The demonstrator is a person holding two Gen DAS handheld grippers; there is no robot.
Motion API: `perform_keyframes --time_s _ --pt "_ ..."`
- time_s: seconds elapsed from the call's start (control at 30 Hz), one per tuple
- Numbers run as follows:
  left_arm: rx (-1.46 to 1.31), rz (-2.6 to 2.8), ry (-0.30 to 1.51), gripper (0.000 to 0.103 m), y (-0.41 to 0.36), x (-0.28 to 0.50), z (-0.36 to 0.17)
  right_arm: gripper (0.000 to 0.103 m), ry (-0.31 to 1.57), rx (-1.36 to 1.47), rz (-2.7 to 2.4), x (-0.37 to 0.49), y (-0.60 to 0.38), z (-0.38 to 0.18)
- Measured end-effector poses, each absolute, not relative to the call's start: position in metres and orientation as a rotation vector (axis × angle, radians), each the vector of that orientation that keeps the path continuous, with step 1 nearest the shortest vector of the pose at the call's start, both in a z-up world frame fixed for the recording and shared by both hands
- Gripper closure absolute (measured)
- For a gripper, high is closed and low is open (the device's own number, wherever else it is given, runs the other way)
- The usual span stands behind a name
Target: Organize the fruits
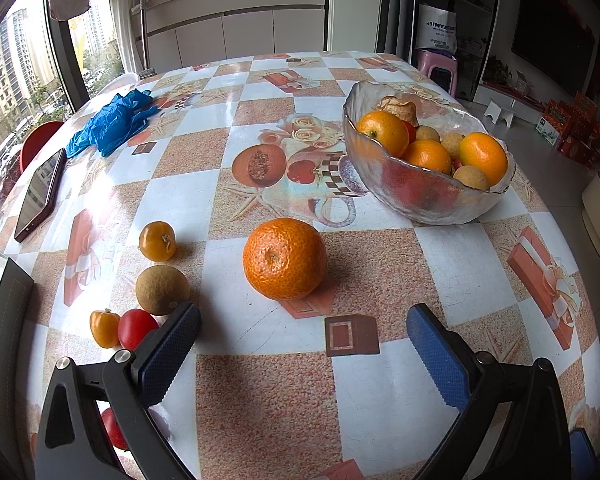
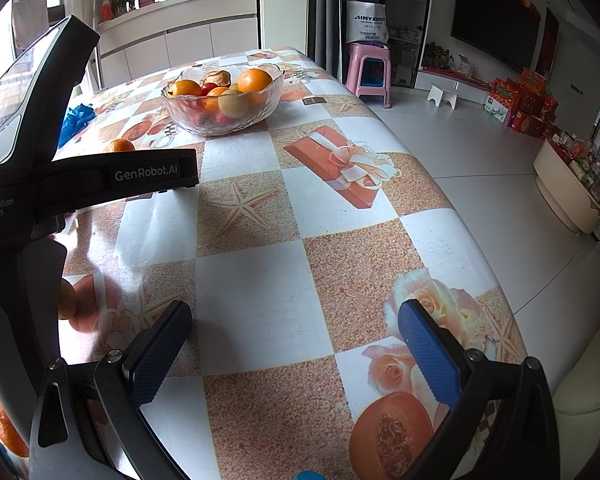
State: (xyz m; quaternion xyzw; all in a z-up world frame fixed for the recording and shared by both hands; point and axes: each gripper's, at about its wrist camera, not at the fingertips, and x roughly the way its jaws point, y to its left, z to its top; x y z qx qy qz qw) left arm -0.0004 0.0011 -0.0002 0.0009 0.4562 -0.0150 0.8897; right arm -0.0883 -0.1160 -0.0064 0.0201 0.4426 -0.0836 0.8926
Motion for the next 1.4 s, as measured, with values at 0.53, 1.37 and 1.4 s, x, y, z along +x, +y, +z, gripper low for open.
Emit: perform_keyframes --time_s 0.53,1.37,1.4 --pt "0.002 -0.031 0.947 0.0 0.001 0.0 0.0 0.0 0.917 0.042 -0.173 -0.089 -0.116 -0.006" --pt "0.027 -0.106 0.938 0.0 0.013 -0.013 0.023 0.0 0.916 0.043 -0.171 -0.089 -0.116 -0.006" --pt "0.028 -0.121 0.9 0.0 0.015 -0.022 0.035 0.0 0.916 0.043 -0.171 -0.089 -0.116 -0.006"
